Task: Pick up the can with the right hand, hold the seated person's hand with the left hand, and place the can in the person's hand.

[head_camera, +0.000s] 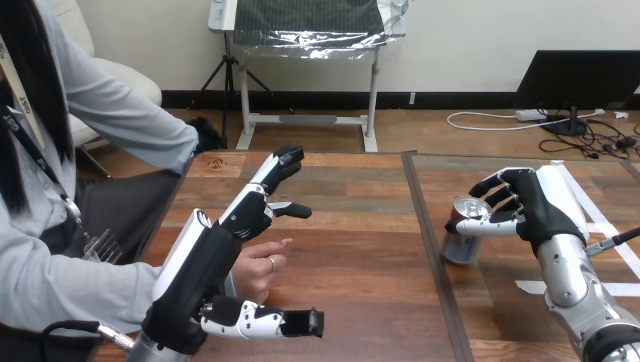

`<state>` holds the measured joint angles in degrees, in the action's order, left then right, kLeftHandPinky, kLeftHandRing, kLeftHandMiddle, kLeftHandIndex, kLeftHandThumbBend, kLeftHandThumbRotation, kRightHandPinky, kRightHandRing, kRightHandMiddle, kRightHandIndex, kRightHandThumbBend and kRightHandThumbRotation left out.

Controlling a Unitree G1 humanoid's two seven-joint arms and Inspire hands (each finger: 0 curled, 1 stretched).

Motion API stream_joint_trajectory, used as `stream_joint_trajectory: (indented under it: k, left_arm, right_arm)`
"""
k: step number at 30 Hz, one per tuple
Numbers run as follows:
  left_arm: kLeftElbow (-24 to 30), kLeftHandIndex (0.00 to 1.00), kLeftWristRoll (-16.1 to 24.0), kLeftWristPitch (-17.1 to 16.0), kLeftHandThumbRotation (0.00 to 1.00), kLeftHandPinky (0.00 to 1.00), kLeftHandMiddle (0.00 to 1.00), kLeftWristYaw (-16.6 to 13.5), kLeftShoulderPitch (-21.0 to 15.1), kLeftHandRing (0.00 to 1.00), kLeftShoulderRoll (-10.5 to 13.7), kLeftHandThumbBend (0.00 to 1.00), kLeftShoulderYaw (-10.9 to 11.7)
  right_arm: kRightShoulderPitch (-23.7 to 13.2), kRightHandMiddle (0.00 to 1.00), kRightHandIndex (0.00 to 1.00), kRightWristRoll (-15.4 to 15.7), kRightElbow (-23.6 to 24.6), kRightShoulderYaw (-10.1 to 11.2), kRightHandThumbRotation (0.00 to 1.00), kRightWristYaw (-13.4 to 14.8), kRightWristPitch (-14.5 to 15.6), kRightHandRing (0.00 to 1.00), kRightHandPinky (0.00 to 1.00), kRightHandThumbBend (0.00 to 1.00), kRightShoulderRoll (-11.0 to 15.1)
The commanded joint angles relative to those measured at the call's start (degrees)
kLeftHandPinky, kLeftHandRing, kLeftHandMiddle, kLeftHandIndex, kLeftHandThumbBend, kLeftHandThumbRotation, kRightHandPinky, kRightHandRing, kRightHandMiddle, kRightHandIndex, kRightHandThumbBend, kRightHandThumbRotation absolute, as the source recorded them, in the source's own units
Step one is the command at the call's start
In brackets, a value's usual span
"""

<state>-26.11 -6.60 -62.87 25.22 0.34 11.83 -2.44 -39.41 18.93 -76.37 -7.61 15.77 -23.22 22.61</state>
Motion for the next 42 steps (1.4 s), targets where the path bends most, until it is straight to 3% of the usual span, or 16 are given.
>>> stream_joint_trajectory:
  k: [1, 16, 32, 42]
  left_arm:
    - [2.82, 0.91, 1.53, -0.16, 0.43, 0.72, 0.97, -2.48, -1.19, 0.92, 0.07, 1.0, 1.8]
    - [6.12, 0.9, 14.44, 3.23, 0.37, 0.78, 0.93, -11.43, 0.13, 0.91, 0.41, 1.0, 5.68]
    - [10.95, 0.91, 28.4, 9.77, 0.31, 0.81, 0.94, -18.89, 0.54, 0.92, 4.16, 1.0, 7.46]
    - [11.33, 0.89, 30.95, 13.47, 0.22, 0.78, 0.91, -20.87, -0.97, 0.89, 7.53, 1.0, 7.03]
  right_arm:
    - [-2.52, 0.46, 0.54, -1.41, 4.1, 1.69, 0.0, 0.76, -2.9, 0.41, 0.35, 0.77, 0.24]
    - [-2.5, 0.49, 0.55, -2.05, 5.16, 2.1, 0.0, -0.16, -3.41, 0.43, 0.39, 0.76, 0.11]
    - [-2.34, 0.51, 0.55, -2.6, 6.81, 2.35, 0.0, -1.93, -5.12, 0.45, 0.4, 0.74, -0.13]
    - [-2.17, 0.51, 0.56, -2.31, 8.04, 2.18, 0.0, -2.38, -5.82, 0.45, 0.41, 0.75, -0.05]
